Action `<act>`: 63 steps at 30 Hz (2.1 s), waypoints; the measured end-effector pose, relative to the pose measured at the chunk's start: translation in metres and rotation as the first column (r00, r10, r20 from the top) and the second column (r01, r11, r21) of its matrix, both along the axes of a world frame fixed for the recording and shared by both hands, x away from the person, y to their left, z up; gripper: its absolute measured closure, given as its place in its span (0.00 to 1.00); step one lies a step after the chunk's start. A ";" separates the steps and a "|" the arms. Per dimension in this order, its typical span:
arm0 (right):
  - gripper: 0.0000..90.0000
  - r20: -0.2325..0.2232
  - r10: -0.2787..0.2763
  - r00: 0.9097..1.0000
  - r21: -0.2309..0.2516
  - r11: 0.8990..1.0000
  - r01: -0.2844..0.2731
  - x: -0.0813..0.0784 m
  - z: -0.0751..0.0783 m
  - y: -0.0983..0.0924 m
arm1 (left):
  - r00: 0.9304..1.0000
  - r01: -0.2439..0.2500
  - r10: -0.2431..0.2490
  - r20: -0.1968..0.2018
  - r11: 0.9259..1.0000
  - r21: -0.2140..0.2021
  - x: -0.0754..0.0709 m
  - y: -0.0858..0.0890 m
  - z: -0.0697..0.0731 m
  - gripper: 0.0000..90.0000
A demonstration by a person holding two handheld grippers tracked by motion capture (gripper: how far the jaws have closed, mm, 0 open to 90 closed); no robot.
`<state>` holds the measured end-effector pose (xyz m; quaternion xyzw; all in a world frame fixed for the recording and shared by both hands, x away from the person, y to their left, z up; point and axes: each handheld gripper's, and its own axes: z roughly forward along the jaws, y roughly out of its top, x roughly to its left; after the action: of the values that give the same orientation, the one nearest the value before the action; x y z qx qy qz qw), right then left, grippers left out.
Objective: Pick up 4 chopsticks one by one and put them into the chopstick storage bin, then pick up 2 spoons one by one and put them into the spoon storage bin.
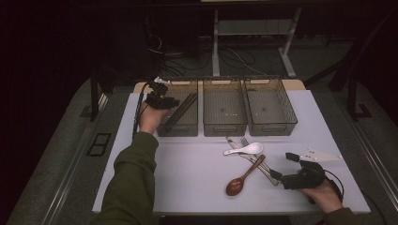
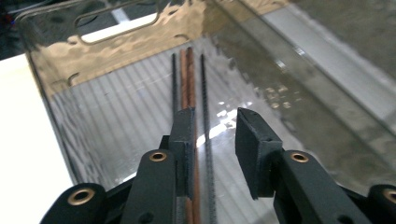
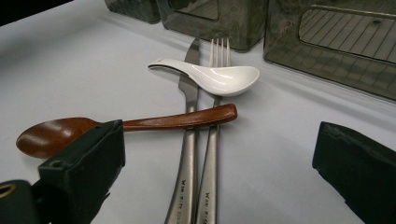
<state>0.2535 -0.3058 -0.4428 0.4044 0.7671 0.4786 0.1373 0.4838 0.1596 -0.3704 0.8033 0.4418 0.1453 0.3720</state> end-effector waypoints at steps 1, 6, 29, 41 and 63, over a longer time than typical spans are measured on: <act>0.02 -0.001 -0.001 1.000 0.000 1.000 0.001 0.000 0.000 0.000 | 1.000 0.010 -0.010 0.007 1.000 0.002 -0.001 0.000 0.002 0.72; 0.02 0.000 -0.001 1.000 0.001 1.000 0.001 0.002 0.000 0.000 | 0.997 0.062 -0.061 0.040 0.998 -0.027 -0.010 -0.001 0.011 0.65; 0.02 -0.003 0.002 1.000 -0.003 1.000 -0.002 -0.001 0.000 0.001 | 0.960 0.261 -0.247 0.129 0.960 -0.103 -0.085 -0.015 0.012 0.43; 0.02 -0.001 0.005 1.000 -0.007 1.000 -0.005 -0.001 -0.001 0.001 | 0.947 0.303 -0.284 0.147 0.946 -0.119 -0.122 -0.017 -0.005 0.33; 0.17 -0.045 0.031 0.999 -0.014 0.999 -0.031 -0.003 0.007 -0.001 | 0.931 0.339 -0.314 0.183 0.933 -0.122 -0.189 -0.010 -0.047 0.10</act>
<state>0.2505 -0.3069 -0.4360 0.4021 0.7797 0.4658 0.1156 0.2945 0.1492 -0.4177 0.8207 0.2801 0.1114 0.4855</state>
